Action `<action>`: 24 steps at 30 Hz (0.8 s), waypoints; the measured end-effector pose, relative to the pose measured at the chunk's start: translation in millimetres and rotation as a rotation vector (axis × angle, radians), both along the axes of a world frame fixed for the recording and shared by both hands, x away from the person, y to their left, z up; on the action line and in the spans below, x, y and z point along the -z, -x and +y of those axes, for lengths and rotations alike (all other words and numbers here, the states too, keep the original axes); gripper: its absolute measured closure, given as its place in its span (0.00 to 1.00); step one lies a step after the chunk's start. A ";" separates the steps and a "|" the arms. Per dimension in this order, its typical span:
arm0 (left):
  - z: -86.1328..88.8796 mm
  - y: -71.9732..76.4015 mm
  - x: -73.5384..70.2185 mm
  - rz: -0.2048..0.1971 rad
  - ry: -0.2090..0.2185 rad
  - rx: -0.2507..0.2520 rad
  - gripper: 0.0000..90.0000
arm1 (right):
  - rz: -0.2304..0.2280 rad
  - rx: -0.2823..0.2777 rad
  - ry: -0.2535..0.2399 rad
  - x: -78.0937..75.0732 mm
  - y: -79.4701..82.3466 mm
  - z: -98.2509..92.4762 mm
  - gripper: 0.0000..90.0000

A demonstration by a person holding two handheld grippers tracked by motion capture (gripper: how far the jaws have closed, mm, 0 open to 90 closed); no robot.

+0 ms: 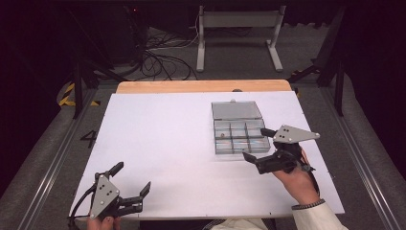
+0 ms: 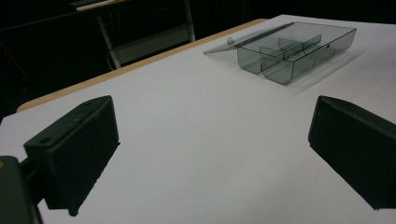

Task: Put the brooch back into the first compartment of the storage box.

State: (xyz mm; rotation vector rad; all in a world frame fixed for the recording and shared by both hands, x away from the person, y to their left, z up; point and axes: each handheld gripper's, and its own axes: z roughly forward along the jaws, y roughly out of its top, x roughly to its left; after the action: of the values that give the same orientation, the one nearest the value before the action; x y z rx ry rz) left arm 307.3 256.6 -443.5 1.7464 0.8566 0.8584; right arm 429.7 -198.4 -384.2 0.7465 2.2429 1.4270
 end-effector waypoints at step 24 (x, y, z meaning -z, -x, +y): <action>-0.3 0.3 -0.1 -0.003 0.002 -0.003 0.03 | 0.020 0.058 -0.026 52.5 25.8 -49.4 0.01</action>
State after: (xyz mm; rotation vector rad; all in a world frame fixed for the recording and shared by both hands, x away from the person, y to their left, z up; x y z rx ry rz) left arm 307.0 256.3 -443.3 1.7425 0.8585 0.8620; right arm 403.9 -247.7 -436.7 0.8309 2.2028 1.4293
